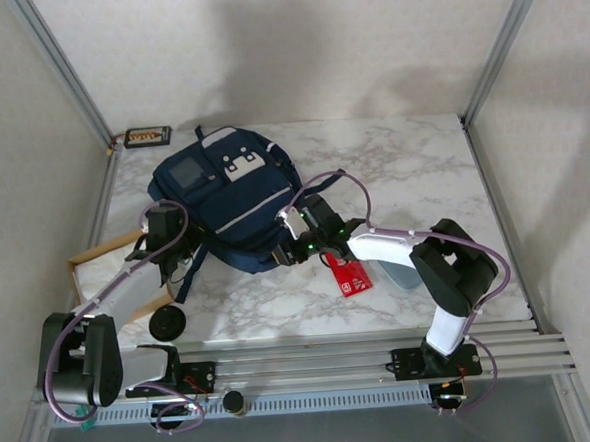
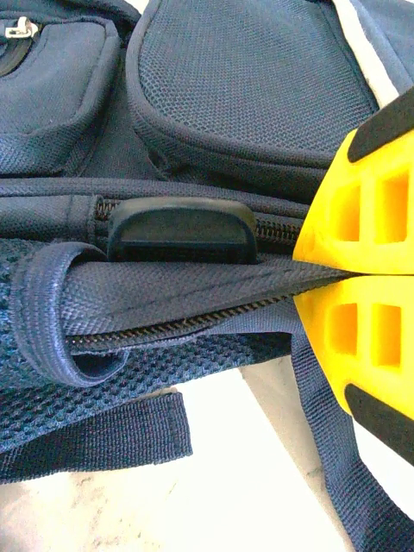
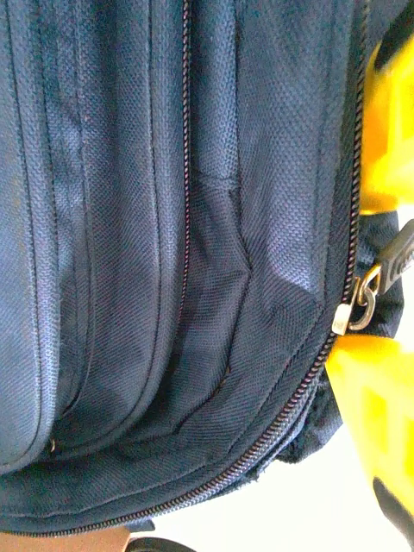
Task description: Pack the student bag
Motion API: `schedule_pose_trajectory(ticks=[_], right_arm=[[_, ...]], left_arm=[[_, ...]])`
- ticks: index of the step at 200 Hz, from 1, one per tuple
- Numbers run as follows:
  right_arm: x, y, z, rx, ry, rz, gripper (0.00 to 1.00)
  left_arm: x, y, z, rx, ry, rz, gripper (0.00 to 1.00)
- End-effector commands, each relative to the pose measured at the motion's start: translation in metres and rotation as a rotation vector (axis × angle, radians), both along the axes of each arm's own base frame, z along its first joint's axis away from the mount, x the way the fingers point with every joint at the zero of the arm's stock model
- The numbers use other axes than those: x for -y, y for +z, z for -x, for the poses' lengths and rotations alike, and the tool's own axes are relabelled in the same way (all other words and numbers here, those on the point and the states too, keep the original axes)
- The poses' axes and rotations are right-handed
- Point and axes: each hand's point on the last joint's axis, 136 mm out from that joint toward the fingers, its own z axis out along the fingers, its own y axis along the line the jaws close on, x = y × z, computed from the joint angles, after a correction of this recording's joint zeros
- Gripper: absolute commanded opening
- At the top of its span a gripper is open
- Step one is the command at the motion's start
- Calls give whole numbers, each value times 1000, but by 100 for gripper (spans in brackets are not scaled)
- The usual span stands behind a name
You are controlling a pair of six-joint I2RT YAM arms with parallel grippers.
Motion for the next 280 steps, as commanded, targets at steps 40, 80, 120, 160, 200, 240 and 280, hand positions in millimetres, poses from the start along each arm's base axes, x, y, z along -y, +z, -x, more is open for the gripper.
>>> schedule_pose_trajectory(ticks=[40,80,120,160,200,240,280], right_arm=[[7,-11,-8,49,-8,39,19],[20,13,-15,106,-90,45,5],[28,20,-5,122,-129,110,0],[-30,46,32,72,-63,-17,0],[-57,45,18,17,-142,-17,0],[-58,38,19,-11,-152,-19,0],[-56,31,21,-24,-157,1,0]], left_arm=[[-14,25,-23,95,35,-37,0],[-14,32,-37,115,29,-39,0],[-1,45,-73,164,-38,-20,0],[22,61,-113,243,-163,6,0],[16,56,-107,207,-195,-13,34],[12,45,-39,117,-118,27,63],[53,20,14,28,-133,173,71]])
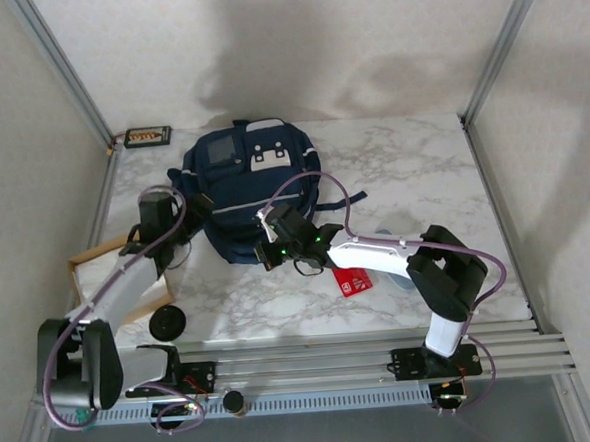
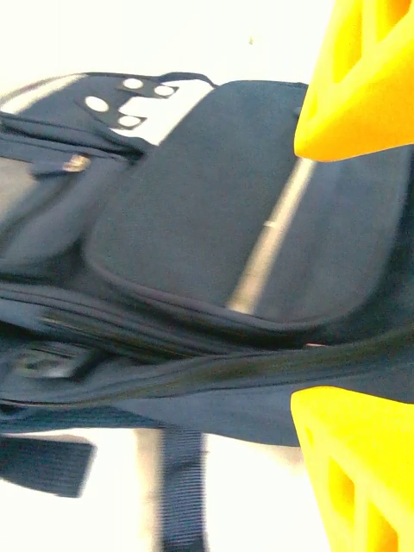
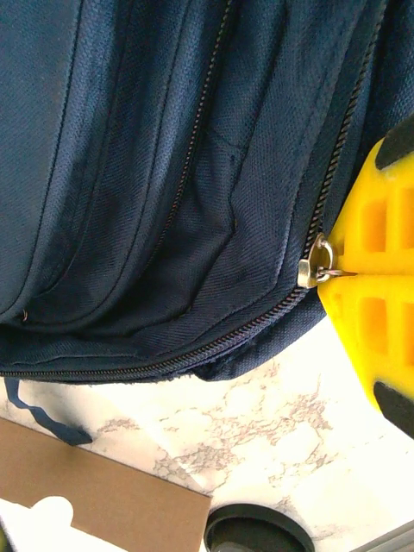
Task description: Pack the student bag
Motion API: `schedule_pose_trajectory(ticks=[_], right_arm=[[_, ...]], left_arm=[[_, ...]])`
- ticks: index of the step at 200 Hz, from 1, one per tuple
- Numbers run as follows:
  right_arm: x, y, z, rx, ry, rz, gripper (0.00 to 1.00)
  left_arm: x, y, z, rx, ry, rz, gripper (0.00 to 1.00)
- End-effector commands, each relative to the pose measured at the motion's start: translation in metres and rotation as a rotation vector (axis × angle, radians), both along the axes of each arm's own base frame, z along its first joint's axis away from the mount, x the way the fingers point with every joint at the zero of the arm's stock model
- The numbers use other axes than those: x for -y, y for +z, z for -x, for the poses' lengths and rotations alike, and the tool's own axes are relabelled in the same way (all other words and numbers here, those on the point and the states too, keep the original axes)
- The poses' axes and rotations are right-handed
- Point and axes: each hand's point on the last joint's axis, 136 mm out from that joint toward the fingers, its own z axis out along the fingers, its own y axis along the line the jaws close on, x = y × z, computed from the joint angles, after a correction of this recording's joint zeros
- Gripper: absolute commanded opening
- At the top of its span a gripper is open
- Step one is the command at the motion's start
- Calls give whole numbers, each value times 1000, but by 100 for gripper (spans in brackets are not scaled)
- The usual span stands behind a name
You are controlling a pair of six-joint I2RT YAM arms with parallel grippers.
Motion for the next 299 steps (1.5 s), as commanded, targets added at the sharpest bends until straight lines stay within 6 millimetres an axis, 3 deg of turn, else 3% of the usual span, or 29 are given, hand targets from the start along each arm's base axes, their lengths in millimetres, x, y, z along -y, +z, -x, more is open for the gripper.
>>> schedule_pose_trajectory(ticks=[1,25,54,74,107,124,158,178,196,219,224,234,242,258,281,299], right_arm=[[-7,2,5,-23,10,-16,0],[-8,0,6,-28,11,-15,0],[-12,-2,9,-37,20,-15,0],[-6,-6,7,-43,-5,14,0],[17,-10,2,-14,-57,96,0],[39,-10,-9,12,-105,154,0],[97,-13,-35,0,-217,214,0],[122,-10,-51,-11,-291,225,0],[121,-3,-59,15,-302,229,0],[98,6,-56,28,-247,190,0],[91,8,-53,29,-224,174,0],[79,11,-49,25,-200,152,0],[73,11,-47,14,-193,138,0],[64,11,-44,-14,-185,93,0],[57,6,-40,-17,-173,93,0],[51,0,-36,-31,-156,95,0]], left_arm=[[28,-29,34,-124,-7,107,71],[56,-27,35,-108,-20,182,71],[62,-36,28,-113,36,209,57],[48,-42,26,-122,113,163,35],[34,-29,16,-61,139,96,0],[15,-25,13,-60,158,30,0],[-53,-18,12,-77,276,-88,0],[-73,-10,7,-75,294,-136,0],[-73,-4,-4,-60,268,-147,0],[-62,2,-17,-35,214,-109,0],[-60,5,-19,-26,203,-97,9],[-49,13,-21,6,155,-62,47],[-43,20,-18,16,126,-46,59],[-29,26,-5,6,96,-28,67],[1,12,27,-66,95,66,76],[37,10,43,-46,101,237,77]])
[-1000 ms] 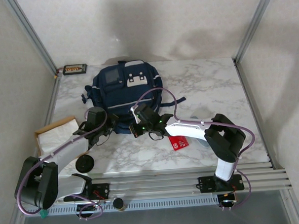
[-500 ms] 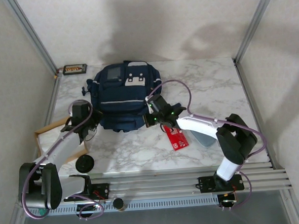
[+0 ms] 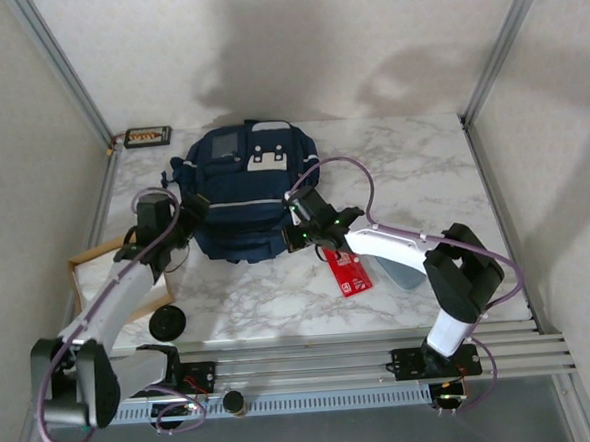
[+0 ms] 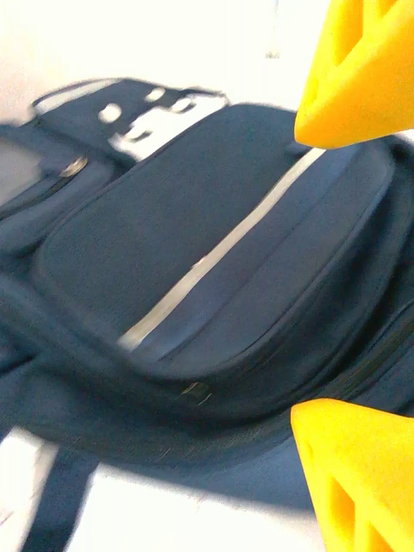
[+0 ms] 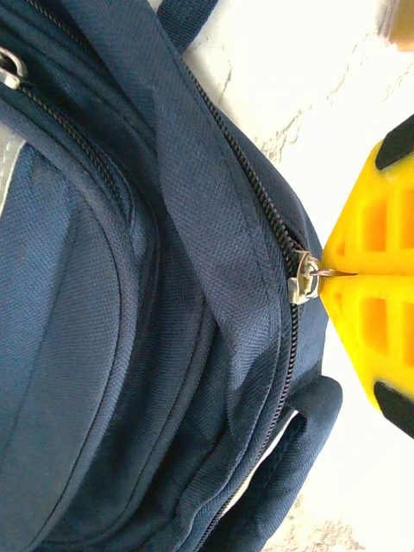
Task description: Pack the student bag
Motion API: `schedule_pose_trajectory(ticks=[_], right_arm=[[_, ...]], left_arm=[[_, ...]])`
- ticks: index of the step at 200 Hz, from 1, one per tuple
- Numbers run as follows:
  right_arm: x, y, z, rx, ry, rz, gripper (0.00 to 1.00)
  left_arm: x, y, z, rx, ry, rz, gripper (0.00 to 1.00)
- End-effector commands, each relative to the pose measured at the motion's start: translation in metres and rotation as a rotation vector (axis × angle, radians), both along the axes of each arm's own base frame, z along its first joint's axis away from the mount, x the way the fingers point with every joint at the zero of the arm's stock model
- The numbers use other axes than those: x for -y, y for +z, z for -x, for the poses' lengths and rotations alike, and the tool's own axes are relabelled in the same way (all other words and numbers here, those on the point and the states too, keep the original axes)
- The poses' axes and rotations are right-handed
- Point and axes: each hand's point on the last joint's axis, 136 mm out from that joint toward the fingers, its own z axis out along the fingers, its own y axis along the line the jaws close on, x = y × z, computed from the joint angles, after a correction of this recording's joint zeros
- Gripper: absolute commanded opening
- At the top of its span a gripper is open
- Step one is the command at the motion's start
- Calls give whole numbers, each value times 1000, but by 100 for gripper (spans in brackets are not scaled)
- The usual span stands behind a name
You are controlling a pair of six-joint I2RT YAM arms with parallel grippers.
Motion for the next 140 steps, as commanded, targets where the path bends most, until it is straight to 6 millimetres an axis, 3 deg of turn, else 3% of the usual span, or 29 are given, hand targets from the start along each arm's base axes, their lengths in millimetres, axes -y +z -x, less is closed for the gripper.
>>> schedule_pose_trajectory(ticks=[1,28,67,93,112,140], right_arm=[[-17,1,7,-19,29,-24,0],[-22,-4,12,-29,38,-36,0],[-23,-10,15,-41,43,-34,0],[-21,-12,14,-38,38,-30,0],[-20,-14,15,-37,41,-24,0],[-19,-17,15,-34,45,-13,0]], left_arm=[[34,-13,27,-40,30,194,77],[75,-15,31,-31,32,297,77],[118,-45,32,-139,51,386,72],[118,-60,24,-175,105,363,61],[111,-63,17,-161,165,342,53],[116,-69,7,-182,193,343,46]])
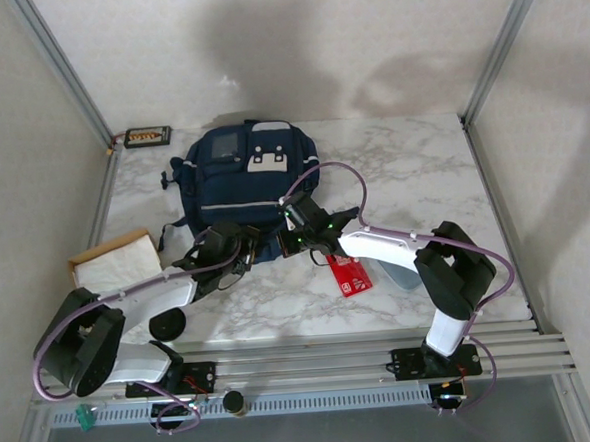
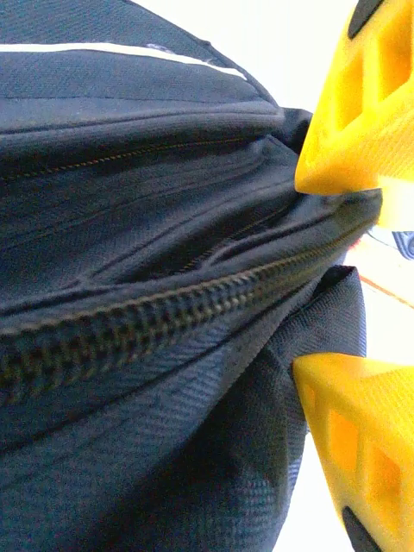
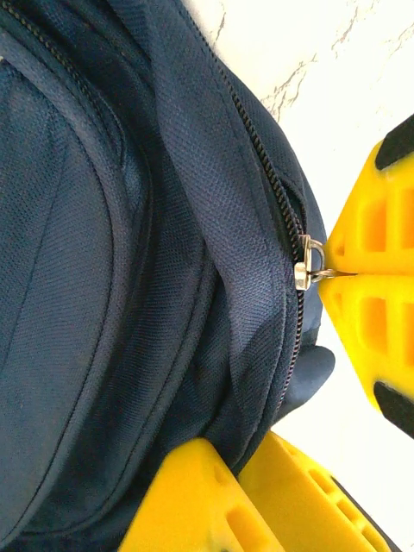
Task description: Pack the student bag
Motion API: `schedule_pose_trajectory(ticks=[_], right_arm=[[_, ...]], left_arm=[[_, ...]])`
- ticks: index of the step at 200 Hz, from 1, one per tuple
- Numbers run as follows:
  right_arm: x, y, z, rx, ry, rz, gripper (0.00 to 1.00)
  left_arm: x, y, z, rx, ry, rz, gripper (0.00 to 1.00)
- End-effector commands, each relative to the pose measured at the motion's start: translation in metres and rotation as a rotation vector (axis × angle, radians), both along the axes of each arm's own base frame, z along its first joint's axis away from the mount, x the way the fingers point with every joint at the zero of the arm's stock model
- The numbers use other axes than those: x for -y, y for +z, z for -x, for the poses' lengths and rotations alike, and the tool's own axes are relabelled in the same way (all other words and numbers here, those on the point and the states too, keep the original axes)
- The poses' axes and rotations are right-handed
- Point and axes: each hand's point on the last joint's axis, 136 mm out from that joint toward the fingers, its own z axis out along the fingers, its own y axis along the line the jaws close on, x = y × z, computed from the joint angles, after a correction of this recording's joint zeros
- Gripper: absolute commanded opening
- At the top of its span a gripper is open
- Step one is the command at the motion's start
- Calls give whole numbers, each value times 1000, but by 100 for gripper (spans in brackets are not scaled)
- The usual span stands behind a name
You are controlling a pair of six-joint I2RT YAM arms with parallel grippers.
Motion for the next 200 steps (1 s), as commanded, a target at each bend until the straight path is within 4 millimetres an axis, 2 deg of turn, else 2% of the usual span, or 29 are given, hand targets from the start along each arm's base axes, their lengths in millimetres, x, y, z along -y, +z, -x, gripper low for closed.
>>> schedule_pose_trajectory(ticks=[1,33,73,108,127,143,163,172,178,200], right_arm=[[-8,-6,9,-15,32,-6,0],[-5,-10,9,-20,30,13,0],[16,-12,1,0,-38,94,0],[53,-13,-12,10,-136,178,0],[71,-7,-20,8,-186,180,0],[86,-2,-27,11,-229,178,0],[101,-1,-43,11,-283,180,0],[100,0,-47,14,-285,181,0],[110,2,-57,19,-318,184,0],[115,12,-81,50,-361,165,0]], left_arm=[[-2,9,-20,26,94,12,45],[-1,3,-32,13,109,-14,33],[-20,-3,-32,-2,137,-94,0],[-44,6,-21,10,118,-165,0],[-66,13,-12,25,116,-243,0],[-91,11,-1,-11,130,-332,0],[-111,15,6,-5,145,-349,0],[-116,19,7,2,141,-347,0],[-119,23,8,8,139,-356,0],[-130,28,11,5,123,-393,0]])
